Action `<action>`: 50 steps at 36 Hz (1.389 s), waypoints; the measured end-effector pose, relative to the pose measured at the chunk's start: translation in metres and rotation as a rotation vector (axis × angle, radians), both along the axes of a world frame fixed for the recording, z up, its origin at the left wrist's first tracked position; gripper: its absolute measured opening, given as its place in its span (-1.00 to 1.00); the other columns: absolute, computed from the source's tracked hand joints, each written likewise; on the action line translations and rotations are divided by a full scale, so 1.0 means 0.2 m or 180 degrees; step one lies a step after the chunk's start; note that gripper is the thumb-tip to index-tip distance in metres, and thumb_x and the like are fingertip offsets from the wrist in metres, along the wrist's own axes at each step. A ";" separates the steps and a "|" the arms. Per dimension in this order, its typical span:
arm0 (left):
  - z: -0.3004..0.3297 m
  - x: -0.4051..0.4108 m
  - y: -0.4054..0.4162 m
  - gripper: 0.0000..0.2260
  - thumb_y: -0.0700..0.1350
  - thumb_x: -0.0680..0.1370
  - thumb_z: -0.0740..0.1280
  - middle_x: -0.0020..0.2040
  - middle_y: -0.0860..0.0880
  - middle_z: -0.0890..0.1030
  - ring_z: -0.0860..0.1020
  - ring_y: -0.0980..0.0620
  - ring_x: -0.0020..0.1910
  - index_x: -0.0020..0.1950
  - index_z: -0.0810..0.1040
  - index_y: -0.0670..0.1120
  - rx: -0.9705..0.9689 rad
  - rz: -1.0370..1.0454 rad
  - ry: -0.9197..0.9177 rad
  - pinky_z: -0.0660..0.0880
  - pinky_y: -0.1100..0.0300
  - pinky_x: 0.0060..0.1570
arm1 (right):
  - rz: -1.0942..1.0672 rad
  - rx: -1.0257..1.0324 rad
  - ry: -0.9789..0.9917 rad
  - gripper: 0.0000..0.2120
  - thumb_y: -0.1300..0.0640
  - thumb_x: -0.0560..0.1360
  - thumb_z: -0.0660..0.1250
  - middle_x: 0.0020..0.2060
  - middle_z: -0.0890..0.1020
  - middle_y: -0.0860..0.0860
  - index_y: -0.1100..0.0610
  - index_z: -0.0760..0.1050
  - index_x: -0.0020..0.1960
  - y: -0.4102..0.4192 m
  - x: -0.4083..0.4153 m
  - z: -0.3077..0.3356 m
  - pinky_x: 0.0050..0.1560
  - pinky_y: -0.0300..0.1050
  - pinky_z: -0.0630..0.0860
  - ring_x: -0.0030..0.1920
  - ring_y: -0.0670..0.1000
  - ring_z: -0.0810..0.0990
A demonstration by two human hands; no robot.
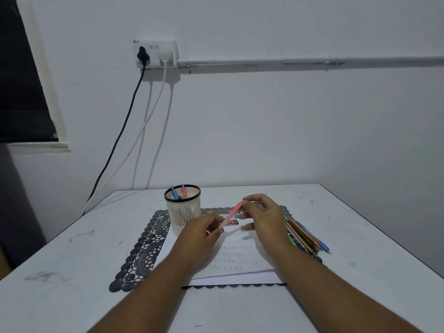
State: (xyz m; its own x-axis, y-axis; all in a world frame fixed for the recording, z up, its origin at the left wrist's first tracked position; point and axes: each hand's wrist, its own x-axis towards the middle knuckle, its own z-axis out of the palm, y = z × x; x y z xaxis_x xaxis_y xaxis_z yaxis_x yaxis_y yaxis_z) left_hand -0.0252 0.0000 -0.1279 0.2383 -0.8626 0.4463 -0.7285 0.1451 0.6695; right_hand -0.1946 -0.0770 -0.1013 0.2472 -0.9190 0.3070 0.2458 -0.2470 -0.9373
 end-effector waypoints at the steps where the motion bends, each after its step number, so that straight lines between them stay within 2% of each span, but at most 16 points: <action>1: 0.00 0.00 0.00 -0.86 -0.15 0.58 0.44 -0.17 0.13 0.65 0.59 0.13 -0.16 0.03 0.67 0.11 0.0041 -0.0001 0.0011 0.58 0.08 -0.08 | -0.0047 -0.0060 0.0005 -0.95 0.23 0.60 0.41 -0.16 0.74 0.12 0.16 0.64 0.04 0.00 0.00 0.00 -0.25 0.08 0.67 -0.15 0.12 0.71; 8: 0.01 -0.02 0.01 -0.88 -0.14 0.57 0.44 -0.21 0.12 0.65 0.60 0.15 -0.20 -0.04 0.65 0.11 0.0153 -0.0146 -0.0018 0.54 0.15 -0.11 | -0.0149 -0.0607 0.0366 -0.89 0.20 0.63 0.38 -0.20 0.74 0.01 0.04 0.66 0.02 0.01 0.00 0.00 -0.25 0.04 0.66 -0.18 0.04 0.71; 11: 0.00 -0.01 0.02 -0.85 -0.15 0.57 0.44 -0.20 0.10 0.65 0.59 0.14 -0.20 -0.07 0.63 0.13 0.0149 -0.0190 0.0060 0.55 0.09 -0.11 | -0.0164 -0.0703 0.0403 -0.90 0.18 0.62 0.39 -0.19 0.74 0.00 0.02 0.66 0.04 0.02 0.00 0.00 -0.27 0.02 0.66 -0.18 0.03 0.71; 13: 0.00 -0.01 0.02 -0.84 -0.15 0.57 0.43 -0.19 0.10 0.66 0.61 0.13 -0.18 -0.06 0.64 0.13 0.0094 -0.0206 0.0111 0.59 0.03 -0.13 | -0.0080 -0.0646 0.0348 -0.89 0.18 0.61 0.41 -0.18 0.73 0.05 0.02 0.65 0.09 0.02 0.01 -0.01 -0.28 -0.01 0.65 -0.18 0.05 0.72; 16: 0.00 -0.01 0.01 -0.86 -0.14 0.58 0.43 -0.17 0.10 0.66 0.62 0.10 -0.16 -0.01 0.66 0.12 0.0006 -0.0248 0.0183 0.63 -0.06 -0.17 | 0.0269 -0.0343 0.0191 -0.76 0.26 0.59 0.43 -0.13 0.70 0.12 0.02 0.63 0.20 0.01 0.02 -0.02 -0.28 0.01 0.64 -0.16 0.11 0.72; 19: 0.00 -0.02 0.00 -0.87 -0.13 0.57 0.45 -0.17 0.11 0.67 0.63 0.10 -0.16 0.02 0.67 0.11 -0.0031 -0.0259 0.0113 0.63 -0.07 -0.10 | 0.0470 -0.0055 0.0076 -0.79 0.31 0.59 0.41 -0.06 0.71 0.19 0.11 0.65 0.18 -0.01 0.04 -0.02 -0.28 0.03 0.64 -0.17 0.13 0.72; 22: 0.00 -0.02 0.00 -0.87 -0.14 0.56 0.46 -0.17 0.10 0.68 0.63 0.11 -0.16 0.01 0.67 0.10 0.0018 -0.0253 0.0049 0.62 0.00 -0.06 | 0.0467 0.0088 -0.0127 -0.89 0.30 0.59 0.40 -0.11 0.72 0.13 0.19 0.66 0.10 -0.01 0.04 -0.02 -0.22 0.03 0.68 -0.16 0.08 0.69; 25: 0.00 -0.01 0.00 -0.86 -0.15 0.55 0.48 -0.18 0.11 0.67 0.61 0.16 -0.17 0.02 0.69 0.09 0.0095 -0.0175 -0.0061 0.57 0.17 -0.07 | 0.0456 0.0140 -0.0406 -0.94 0.29 0.62 0.36 -0.17 0.70 0.07 0.21 0.60 0.06 -0.03 0.03 0.00 -0.06 0.08 0.70 -0.14 0.06 0.69; 28: 0.01 -0.02 0.01 -0.86 -0.17 0.55 0.47 -0.18 0.15 0.67 0.59 0.24 -0.18 0.03 0.72 0.06 0.0139 -0.0136 -0.0108 0.46 0.36 -0.14 | 0.0535 0.0210 -0.0537 -0.93 0.23 0.68 0.27 -0.05 0.75 0.11 0.18 0.53 0.10 -0.05 0.03 0.00 0.11 0.07 0.66 0.01 0.15 0.74; 31: 0.00 -0.02 0.01 -0.87 -0.16 0.54 0.48 -0.26 0.15 0.66 0.58 0.21 -0.24 -0.14 0.70 0.07 0.0151 -0.0151 -0.0213 0.47 0.30 -0.19 | 0.0889 0.0494 -0.0791 -0.88 0.17 0.73 0.18 -0.02 0.74 0.19 0.17 0.48 0.14 -0.04 0.03 0.01 0.15 0.15 0.63 0.04 0.25 0.73; 34: -0.01 -0.01 0.00 -0.87 -0.14 0.53 0.46 -0.27 0.15 0.65 0.58 0.17 -0.27 -0.19 0.68 0.06 0.0143 -0.0056 -0.0207 0.49 0.19 -0.21 | 0.1251 0.0735 -0.1140 -0.78 0.12 0.74 0.12 -0.18 0.64 0.16 0.21 0.48 0.12 -0.04 0.03 0.00 0.11 0.20 0.57 -0.13 0.22 0.67; 37: -0.01 -0.02 -0.01 -0.87 -0.13 0.52 0.47 -0.28 0.16 0.64 0.56 0.19 -0.29 -0.20 0.67 0.07 0.0139 -0.0005 -0.0213 0.44 0.26 -0.25 | 0.1518 0.0894 -0.1389 -0.73 0.08 0.73 0.10 -0.27 0.49 0.09 0.21 0.50 0.06 -0.03 0.05 -0.01 0.06 0.15 0.55 -0.27 0.09 0.51; 40: -0.01 -0.03 0.00 -0.83 -0.17 0.52 0.47 -0.29 0.19 0.64 0.55 0.23 -0.29 -0.23 0.67 0.07 0.0159 -0.0097 -0.0127 0.40 0.36 -0.26 | 0.1763 0.0981 -0.1575 -0.70 -0.02 0.65 0.15 -0.32 0.36 0.06 0.18 0.46 -0.11 -0.02 0.04 0.00 -0.12 0.03 0.44 -0.31 0.05 0.36; 43: 0.00 -0.04 0.01 -0.82 -0.21 0.51 0.48 -0.30 0.19 0.64 0.54 0.24 -0.30 -0.23 0.68 0.05 0.0146 -0.0170 -0.0058 0.38 0.41 -0.26 | 0.1853 0.1040 -0.1677 -0.58 -0.11 0.65 0.09 -0.35 0.29 0.06 0.15 0.35 -0.25 -0.03 0.04 0.00 -0.19 0.01 0.34 -0.34 0.05 0.28; 46: 0.01 -0.04 0.02 -0.84 -0.19 0.51 0.48 -0.27 0.10 0.66 0.53 0.24 -0.30 -0.23 0.69 0.04 0.0146 -0.0228 0.0055 0.40 0.38 -0.25 | 0.1851 0.1110 -0.1706 -0.60 -0.10 0.60 0.14 -0.38 0.24 0.05 0.12 0.26 -0.32 -0.04 0.04 0.00 -0.23 -0.01 0.31 -0.36 0.04 0.23; 50: 0.01 -0.05 0.02 -0.80 -0.21 0.53 0.46 -0.27 0.09 0.66 0.52 0.27 -0.31 -0.24 0.67 0.04 0.0127 -0.0273 0.0129 0.40 0.42 -0.25 | 0.1807 0.1136 -0.1671 -0.64 -0.04 0.54 0.17 -0.40 0.19 0.05 0.11 0.21 -0.35 -0.03 0.04 0.00 -0.27 -0.02 0.26 -0.36 0.04 0.16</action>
State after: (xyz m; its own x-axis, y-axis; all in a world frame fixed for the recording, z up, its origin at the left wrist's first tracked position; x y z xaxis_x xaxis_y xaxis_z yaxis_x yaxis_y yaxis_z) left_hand -0.0349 0.0048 -0.1253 0.1800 -0.8974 0.4028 -0.6868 0.1785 0.7046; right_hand -0.1875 -0.0836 -0.1019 0.6064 -0.7624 0.2261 0.6677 0.3338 -0.6654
